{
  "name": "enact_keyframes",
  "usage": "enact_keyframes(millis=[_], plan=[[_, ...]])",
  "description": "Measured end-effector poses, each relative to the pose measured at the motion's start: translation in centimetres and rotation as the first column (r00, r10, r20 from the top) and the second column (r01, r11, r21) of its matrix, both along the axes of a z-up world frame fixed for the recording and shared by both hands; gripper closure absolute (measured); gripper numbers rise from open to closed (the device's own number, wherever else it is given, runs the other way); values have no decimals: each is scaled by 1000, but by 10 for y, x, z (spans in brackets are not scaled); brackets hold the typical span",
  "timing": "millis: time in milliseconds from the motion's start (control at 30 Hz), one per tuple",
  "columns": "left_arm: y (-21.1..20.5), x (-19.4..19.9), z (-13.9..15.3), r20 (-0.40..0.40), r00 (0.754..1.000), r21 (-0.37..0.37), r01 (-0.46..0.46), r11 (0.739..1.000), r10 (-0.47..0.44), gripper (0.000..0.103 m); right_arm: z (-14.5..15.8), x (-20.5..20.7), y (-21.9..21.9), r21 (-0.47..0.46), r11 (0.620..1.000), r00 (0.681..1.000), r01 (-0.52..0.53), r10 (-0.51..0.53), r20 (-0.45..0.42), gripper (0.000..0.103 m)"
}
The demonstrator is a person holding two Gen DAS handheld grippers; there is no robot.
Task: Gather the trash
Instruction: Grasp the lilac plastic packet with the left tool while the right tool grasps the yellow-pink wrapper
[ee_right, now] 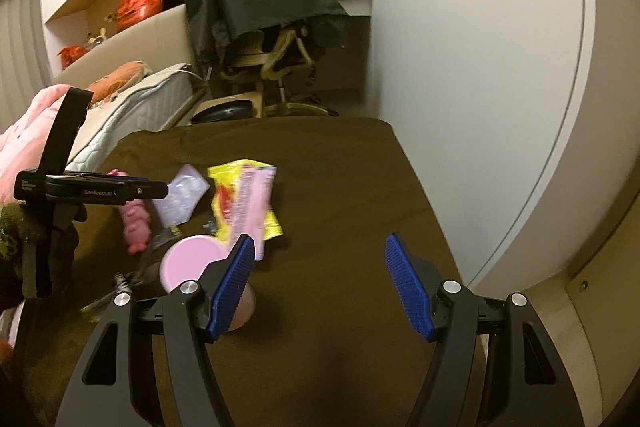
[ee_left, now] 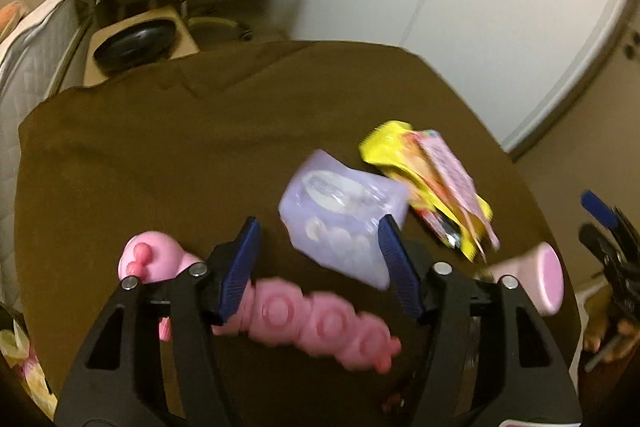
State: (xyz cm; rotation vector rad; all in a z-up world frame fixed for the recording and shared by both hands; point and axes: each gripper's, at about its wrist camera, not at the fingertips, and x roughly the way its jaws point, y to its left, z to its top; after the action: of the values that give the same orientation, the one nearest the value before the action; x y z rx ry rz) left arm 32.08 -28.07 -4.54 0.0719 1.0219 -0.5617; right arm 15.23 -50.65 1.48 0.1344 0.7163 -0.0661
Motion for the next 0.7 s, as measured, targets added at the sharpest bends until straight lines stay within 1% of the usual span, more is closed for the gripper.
enact_keyframes(millis=[33,67,100,133,167,200,267,300,367,400,467,533,600,700], plan=[[-4,3,-2,-7,1000,25,-18,1000,18,65,-1,1,-2,5,1000,1000,3,-3,-1,39],[-9,5,-5,-22,999,49,-31,998,32,73,-3,5,-4,9,1000,1000,5,-5,-3,39],[-11,7,-8,-32,999,66,-37,997,39,87,-5,9,-5,14,1000,1000,2,-2,-6,39],[-14,5,-9,-8,999,97,-45,994,46,99,-5,11,-7,17,1000,1000,-2,2,-6,39],[-18,3,-9,1,1000,107,-29,994,29,101,-6,15,-7,23,1000,1000,-10,10,-6,39],[-19,0,-8,-5,1000,86,-6,996,7,101,-6,21,-7,31,999,1000,-25,25,-4,39],[-14,-9,-1,14,1000,60,6,998,-7,102,-6,31,-5,46,998,999,-50,51,-5,40],[-11,-17,6,31,999,42,10,999,-12,102,-5,39,-5,63,995,997,-72,73,-8,41],[-4,-28,20,39,999,8,14,1000,-15,102,-5,53,-2,104,987,992,-119,122,-18,46],[2,-37,28,45,999,-6,16,1000,-16,102,-6,63,0,130,980,988,-151,155,-24,46],[11,-50,38,52,998,-7,18,1000,-18,102,-9,80,6,154,969,978,-195,204,-44,50],[20,-60,45,42,999,-8,21,1000,-21,102,-15,99,15,169,954,962,-247,263,-80,57],[32,-71,48,25,1000,-8,19,1000,-19,102,-21,113,25,180,942,945,-284,307,-113,58],[54,-85,45,-9,1000,-10,-5,1000,5,102,-29,130,34,182,933,928,-310,339,-157,59]])
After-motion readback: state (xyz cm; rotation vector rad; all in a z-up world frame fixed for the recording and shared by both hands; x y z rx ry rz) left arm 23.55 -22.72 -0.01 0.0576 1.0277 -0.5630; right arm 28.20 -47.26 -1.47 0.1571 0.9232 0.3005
